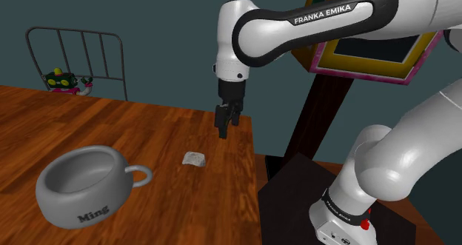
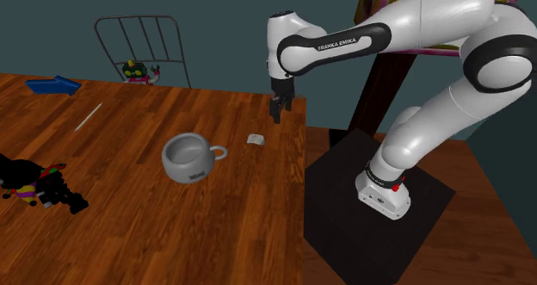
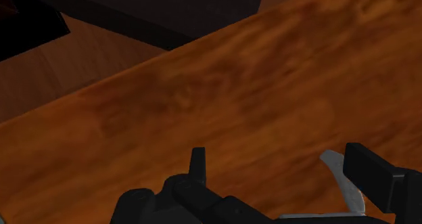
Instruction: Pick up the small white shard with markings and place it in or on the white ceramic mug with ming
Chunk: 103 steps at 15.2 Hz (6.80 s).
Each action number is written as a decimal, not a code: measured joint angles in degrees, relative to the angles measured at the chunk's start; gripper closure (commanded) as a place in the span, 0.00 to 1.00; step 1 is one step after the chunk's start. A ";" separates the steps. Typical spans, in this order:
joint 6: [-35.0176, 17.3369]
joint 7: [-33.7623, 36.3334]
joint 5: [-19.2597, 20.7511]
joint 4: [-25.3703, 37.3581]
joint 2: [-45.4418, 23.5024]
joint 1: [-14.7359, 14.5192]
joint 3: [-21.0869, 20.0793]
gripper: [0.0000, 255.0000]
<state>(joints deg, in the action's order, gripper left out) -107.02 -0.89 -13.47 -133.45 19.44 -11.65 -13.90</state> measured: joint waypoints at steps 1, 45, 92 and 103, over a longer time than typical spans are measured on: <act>-0.92 -0.22 -0.81 0.37 -1.20 -0.57 -0.47 0.00; -2.61 0.28 -5.43 7.39 -8.80 -4.44 -4.06 1.00; 7.15 23.38 7.52 53.96 -42.59 -15.59 -10.98 1.00; 5.51 23.10 7.28 52.32 -42.17 -15.61 -11.17 0.00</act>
<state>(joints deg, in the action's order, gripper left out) -101.51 22.21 -6.19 -81.13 -22.74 -27.26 -25.06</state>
